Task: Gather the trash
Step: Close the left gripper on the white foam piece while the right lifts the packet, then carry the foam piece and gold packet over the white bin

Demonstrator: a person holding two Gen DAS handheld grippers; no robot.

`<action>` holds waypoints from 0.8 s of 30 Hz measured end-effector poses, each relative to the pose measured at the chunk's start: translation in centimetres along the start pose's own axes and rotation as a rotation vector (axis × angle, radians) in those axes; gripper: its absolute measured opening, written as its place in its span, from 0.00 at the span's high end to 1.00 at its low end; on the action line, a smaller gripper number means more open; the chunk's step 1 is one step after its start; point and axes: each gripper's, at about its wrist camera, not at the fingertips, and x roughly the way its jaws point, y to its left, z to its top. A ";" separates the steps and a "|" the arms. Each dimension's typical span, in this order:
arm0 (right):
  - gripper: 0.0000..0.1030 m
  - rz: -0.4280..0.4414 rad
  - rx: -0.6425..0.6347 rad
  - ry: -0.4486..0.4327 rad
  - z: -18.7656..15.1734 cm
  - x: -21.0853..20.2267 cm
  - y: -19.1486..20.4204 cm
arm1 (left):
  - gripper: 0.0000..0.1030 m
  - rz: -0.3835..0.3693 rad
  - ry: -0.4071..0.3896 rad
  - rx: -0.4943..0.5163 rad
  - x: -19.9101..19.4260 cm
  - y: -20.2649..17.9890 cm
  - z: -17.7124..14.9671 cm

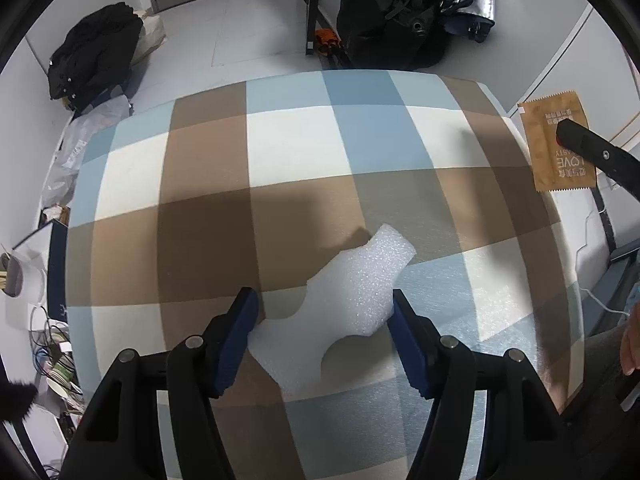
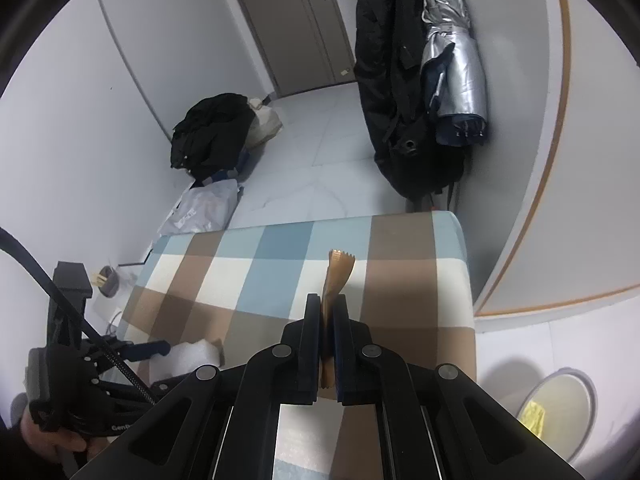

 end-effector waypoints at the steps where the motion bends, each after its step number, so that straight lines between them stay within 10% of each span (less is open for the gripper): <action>1: 0.95 -0.002 0.003 -0.004 -0.1 -0.2 -0.1 | 0.40 -0.006 0.002 -0.007 0.0 0.1 0.0; 24: 0.95 0.022 0.062 -0.150 -2.8 -10.4 -0.9 | 0.40 -0.115 -0.145 -0.048 -6.5 -3.9 -0.8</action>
